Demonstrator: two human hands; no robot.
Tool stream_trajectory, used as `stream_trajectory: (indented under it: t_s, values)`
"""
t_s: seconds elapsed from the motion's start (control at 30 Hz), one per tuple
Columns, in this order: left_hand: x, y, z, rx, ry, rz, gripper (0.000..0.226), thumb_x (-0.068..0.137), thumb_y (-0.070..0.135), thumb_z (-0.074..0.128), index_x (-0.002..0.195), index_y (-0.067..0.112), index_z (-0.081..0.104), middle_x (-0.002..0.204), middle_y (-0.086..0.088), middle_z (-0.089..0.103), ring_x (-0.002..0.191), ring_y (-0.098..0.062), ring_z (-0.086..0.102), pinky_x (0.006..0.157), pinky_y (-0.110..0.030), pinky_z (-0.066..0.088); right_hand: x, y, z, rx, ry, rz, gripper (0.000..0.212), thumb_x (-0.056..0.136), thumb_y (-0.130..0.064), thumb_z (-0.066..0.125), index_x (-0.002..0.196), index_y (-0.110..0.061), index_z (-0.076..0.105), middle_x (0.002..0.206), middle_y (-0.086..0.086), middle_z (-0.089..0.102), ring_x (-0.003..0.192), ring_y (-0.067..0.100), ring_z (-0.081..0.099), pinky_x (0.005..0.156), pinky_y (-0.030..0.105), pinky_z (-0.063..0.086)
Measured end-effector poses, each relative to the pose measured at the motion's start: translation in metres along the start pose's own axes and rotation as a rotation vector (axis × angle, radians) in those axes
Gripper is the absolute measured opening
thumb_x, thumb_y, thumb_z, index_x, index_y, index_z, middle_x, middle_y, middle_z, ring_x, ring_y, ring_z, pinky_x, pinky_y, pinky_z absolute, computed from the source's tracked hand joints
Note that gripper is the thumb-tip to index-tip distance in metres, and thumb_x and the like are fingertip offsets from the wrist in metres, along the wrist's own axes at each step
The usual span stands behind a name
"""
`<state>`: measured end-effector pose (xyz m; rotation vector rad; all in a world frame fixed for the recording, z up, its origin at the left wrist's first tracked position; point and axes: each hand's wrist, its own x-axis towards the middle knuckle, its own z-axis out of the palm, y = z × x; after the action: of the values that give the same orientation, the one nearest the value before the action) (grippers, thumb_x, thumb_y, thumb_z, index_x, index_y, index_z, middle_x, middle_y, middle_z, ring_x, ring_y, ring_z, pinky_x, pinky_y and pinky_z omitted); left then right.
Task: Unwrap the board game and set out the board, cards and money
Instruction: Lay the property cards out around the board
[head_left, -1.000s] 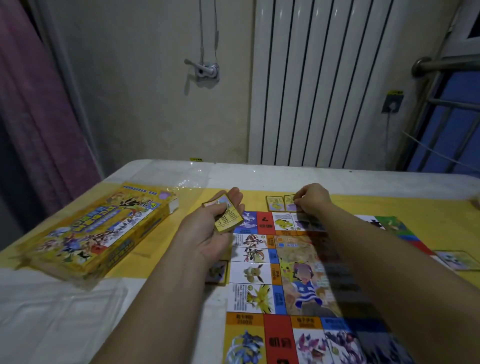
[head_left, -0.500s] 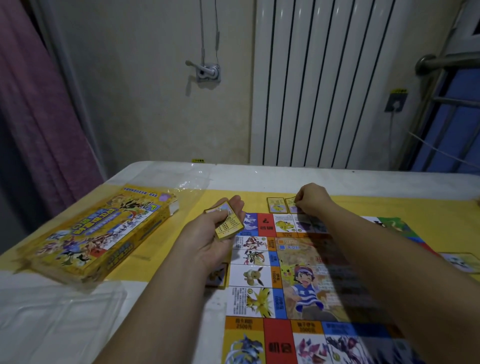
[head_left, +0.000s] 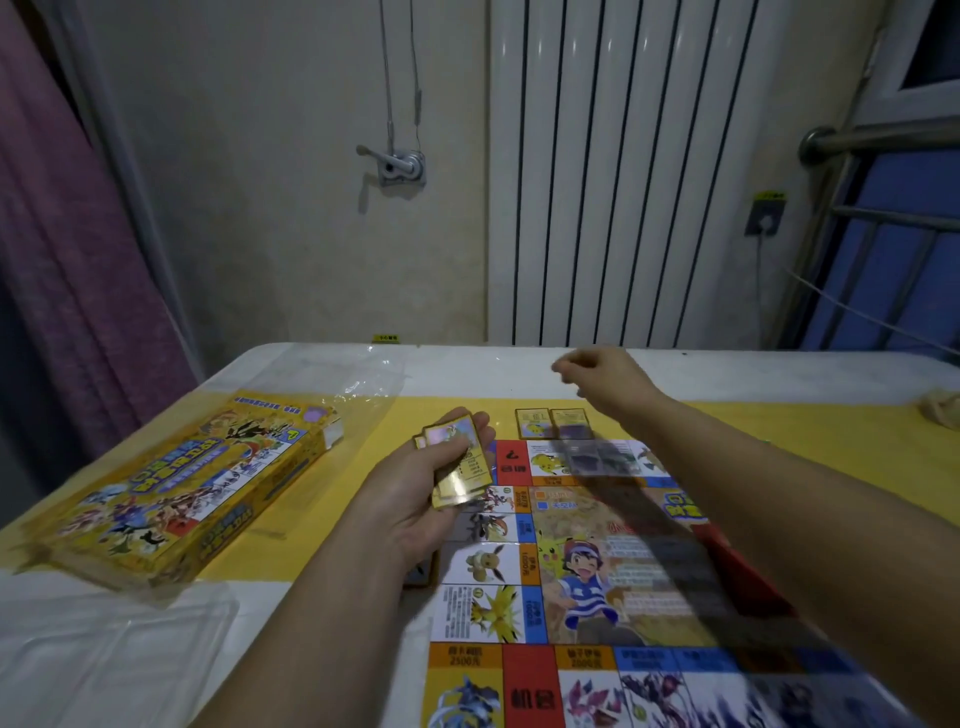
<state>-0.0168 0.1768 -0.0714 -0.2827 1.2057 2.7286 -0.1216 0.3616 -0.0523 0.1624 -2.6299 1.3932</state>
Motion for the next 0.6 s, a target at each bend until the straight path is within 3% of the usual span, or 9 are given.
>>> stream_trajectory:
  t_s: [0.1, 0.17, 0.3, 0.4, 0.47, 0.6]
  values:
    - [-0.012, -0.007, 0.009, 0.188, -0.062, -0.005, 0.026, 0.092, -0.005, 0.047, 0.107, 0.009, 0.063, 0.09, -0.012, 0.074, 0.076, -0.023, 0.07, 0.066, -0.037, 0.057, -0.044, -0.034, -0.016, 0.118, -0.292, -0.047, 0.024, 0.097, -0.032, 0.05, 0.099, -0.015, 0.067, 0.092, 0.0, 0.066, 0.073, 0.012, 0.052, 0.066, 0.025, 0.041]
    - [-0.022, -0.011, 0.013, 0.336, -0.088, 0.017, 0.028, 0.091, -0.003, 0.051, 0.111, 0.012, 0.063, 0.1, -0.018, 0.071, 0.082, -0.029, 0.068, 0.07, -0.039, 0.054, -0.071, -0.042, -0.021, 0.078, -0.389, -0.082, 0.025, 0.091, -0.037, 0.058, 0.092, -0.016, 0.07, 0.082, -0.003, 0.066, 0.068, 0.01, 0.052, 0.062, 0.025, 0.041]
    - [-0.045, -0.019, 0.02, 0.505, -0.162, 0.078, 0.031, 0.089, -0.004, 0.055, 0.115, 0.011, 0.063, 0.108, -0.018, 0.069, 0.094, -0.026, 0.066, 0.079, -0.032, 0.053, -0.107, -0.046, -0.028, 0.007, -0.416, -0.107, 0.015, 0.08, -0.031, 0.074, 0.075, -0.017, 0.069, 0.065, -0.003, 0.063, 0.058, 0.007, 0.049, 0.059, 0.029, 0.038]
    - [-0.067, -0.021, 0.024, 0.542, -0.215, 0.067, 0.026, 0.091, -0.001, 0.054, 0.113, 0.009, 0.063, 0.097, -0.015, 0.069, 0.079, -0.022, 0.066, 0.063, -0.027, 0.055, -0.128, -0.048, -0.04, 0.027, -0.435, -0.062, 0.012, 0.082, -0.024, 0.072, 0.073, -0.016, 0.069, 0.058, -0.008, 0.061, 0.054, 0.007, 0.048, 0.057, 0.028, 0.038]
    - [-0.08, -0.023, 0.025, 0.537, -0.226, 0.038, 0.025, 0.092, -0.004, 0.049, 0.115, -0.001, 0.059, 0.097, -0.023, 0.061, 0.076, -0.027, 0.059, 0.057, -0.031, 0.053, -0.142, -0.048, -0.047, 0.067, -0.412, -0.019, 0.013, 0.085, -0.022, 0.069, 0.075, -0.013, 0.069, 0.059, -0.007, 0.06, 0.057, 0.008, 0.049, 0.059, 0.027, 0.04]
    - [-0.1, -0.03, 0.032, 0.537, -0.265, -0.003, 0.018, 0.089, -0.008, 0.05, 0.099, 0.002, 0.062, 0.087, -0.02, 0.068, 0.071, -0.027, 0.064, 0.069, -0.036, 0.055, -0.172, -0.046, -0.053, 0.191, -0.352, 0.096, 0.015, 0.091, -0.021, 0.06, 0.083, -0.009, 0.065, 0.069, -0.004, 0.059, 0.065, 0.009, 0.051, 0.064, 0.024, 0.041]
